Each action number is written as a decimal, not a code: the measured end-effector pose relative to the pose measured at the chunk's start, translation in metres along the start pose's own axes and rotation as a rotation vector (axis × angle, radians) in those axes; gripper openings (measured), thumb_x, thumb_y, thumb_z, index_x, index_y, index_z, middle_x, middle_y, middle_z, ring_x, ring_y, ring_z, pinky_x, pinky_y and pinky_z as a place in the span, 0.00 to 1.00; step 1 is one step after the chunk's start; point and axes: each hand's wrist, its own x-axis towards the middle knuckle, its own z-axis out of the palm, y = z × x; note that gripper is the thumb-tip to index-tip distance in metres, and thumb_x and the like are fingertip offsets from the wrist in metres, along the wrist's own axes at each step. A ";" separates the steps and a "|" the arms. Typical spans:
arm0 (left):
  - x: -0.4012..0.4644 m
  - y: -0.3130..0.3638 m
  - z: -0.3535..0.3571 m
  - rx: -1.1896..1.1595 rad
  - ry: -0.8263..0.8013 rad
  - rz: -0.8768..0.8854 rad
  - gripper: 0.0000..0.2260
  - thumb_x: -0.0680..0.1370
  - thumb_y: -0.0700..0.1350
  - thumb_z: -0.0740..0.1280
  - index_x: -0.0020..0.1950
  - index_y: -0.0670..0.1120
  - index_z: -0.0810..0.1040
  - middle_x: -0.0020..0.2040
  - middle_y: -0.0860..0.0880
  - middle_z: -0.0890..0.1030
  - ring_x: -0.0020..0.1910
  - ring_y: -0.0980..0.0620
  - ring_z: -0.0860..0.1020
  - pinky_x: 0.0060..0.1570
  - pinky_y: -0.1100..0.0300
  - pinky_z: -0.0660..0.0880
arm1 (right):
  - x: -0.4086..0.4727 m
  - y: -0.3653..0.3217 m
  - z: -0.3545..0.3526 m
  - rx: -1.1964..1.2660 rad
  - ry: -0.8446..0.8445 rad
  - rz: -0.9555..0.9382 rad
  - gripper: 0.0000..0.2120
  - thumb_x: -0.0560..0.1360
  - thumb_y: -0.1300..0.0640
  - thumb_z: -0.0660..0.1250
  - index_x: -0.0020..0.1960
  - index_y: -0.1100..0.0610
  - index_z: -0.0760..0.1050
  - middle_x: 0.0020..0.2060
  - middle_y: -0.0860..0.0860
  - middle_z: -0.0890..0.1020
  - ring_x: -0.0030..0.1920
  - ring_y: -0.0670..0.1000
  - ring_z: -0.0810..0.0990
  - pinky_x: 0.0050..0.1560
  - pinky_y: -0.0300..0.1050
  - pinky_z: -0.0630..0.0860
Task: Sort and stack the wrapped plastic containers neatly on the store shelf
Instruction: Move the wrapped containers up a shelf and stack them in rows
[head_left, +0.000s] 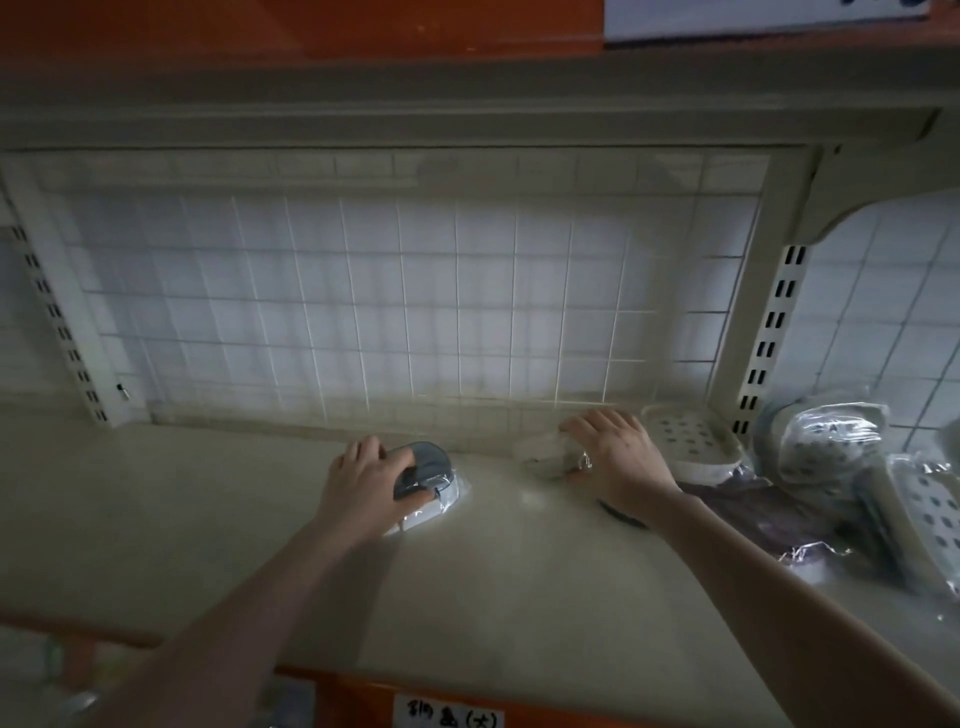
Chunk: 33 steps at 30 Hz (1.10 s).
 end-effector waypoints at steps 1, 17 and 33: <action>-0.002 -0.003 0.000 -0.033 0.007 -0.017 0.34 0.61 0.72 0.50 0.50 0.50 0.78 0.49 0.47 0.73 0.53 0.43 0.72 0.52 0.52 0.67 | 0.002 -0.003 -0.001 0.004 -0.015 0.014 0.21 0.66 0.59 0.72 0.58 0.54 0.75 0.52 0.53 0.79 0.57 0.58 0.75 0.58 0.47 0.66; -0.010 -0.020 -0.011 -0.084 -0.118 -0.164 0.23 0.70 0.65 0.67 0.56 0.51 0.71 0.55 0.48 0.73 0.56 0.44 0.72 0.55 0.55 0.66 | 0.001 -0.036 -0.008 0.066 -0.017 0.413 0.23 0.74 0.48 0.65 0.69 0.45 0.67 0.74 0.54 0.56 0.68 0.58 0.64 0.59 0.52 0.68; -0.008 -0.017 -0.015 -0.047 -0.237 -0.189 0.29 0.73 0.66 0.62 0.71 0.60 0.62 0.63 0.46 0.70 0.62 0.43 0.68 0.62 0.54 0.64 | 0.008 -0.051 0.016 -0.245 -0.133 0.453 0.27 0.68 0.42 0.66 0.63 0.52 0.69 0.56 0.56 0.71 0.57 0.58 0.71 0.56 0.48 0.65</action>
